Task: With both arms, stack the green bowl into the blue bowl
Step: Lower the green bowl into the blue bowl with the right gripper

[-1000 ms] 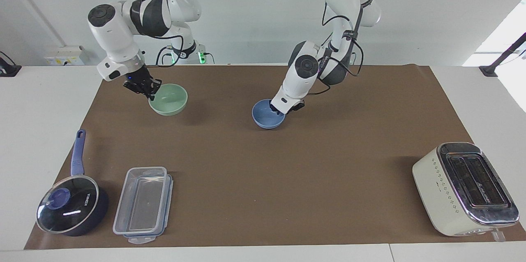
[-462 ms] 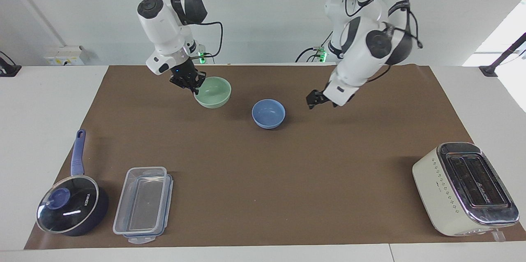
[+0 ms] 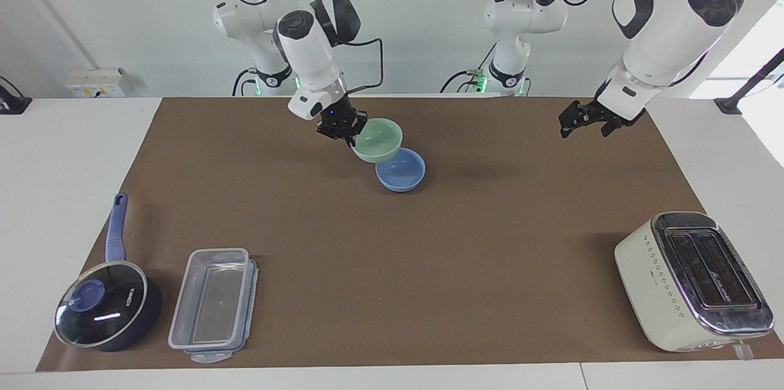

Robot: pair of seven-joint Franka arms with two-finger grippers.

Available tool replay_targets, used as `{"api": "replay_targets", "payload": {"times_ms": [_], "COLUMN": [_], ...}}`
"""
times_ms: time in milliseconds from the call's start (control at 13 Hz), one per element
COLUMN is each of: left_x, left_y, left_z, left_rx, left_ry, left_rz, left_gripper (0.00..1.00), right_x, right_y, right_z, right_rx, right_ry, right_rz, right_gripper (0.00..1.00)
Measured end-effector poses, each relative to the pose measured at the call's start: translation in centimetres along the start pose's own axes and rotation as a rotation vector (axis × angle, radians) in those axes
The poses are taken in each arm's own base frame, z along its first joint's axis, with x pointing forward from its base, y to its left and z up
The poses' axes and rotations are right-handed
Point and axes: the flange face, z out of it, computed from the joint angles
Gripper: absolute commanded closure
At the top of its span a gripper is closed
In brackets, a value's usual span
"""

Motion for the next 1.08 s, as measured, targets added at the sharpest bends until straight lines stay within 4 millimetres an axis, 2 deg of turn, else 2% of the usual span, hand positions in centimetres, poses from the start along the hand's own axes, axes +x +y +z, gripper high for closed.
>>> {"api": "replay_targets", "payload": {"times_ms": [154, 308, 846, 1077], "left_x": [-1.4, -2.0, -2.0, -2.1], "left_y": [0.0, 0.2, 0.9, 1.3], "left_z": [-1.2, -1.5, -2.8, -3.0], "left_rx": [0.004, 0.007, 0.010, 0.012], "left_ry": [-0.009, -0.015, 0.012, 0.018], "left_rz": [0.008, 0.014, 0.029, 0.035], "left_gripper": [0.00, 0.00, 0.00, 0.00], "right_x": [0.3, 0.2, 0.8, 1.1], "right_y": [-1.9, -2.9, -3.0, -3.2], "right_z": [1.7, 3.1, 3.9, 5.5], "right_rx": [0.004, 0.005, 0.011, 0.011], "right_ry": [0.002, 0.004, 0.043, 0.063], "right_rz": [-0.031, -0.049, -0.078, -0.087], "right_gripper": [1.00, 1.00, 1.00, 1.00]}}
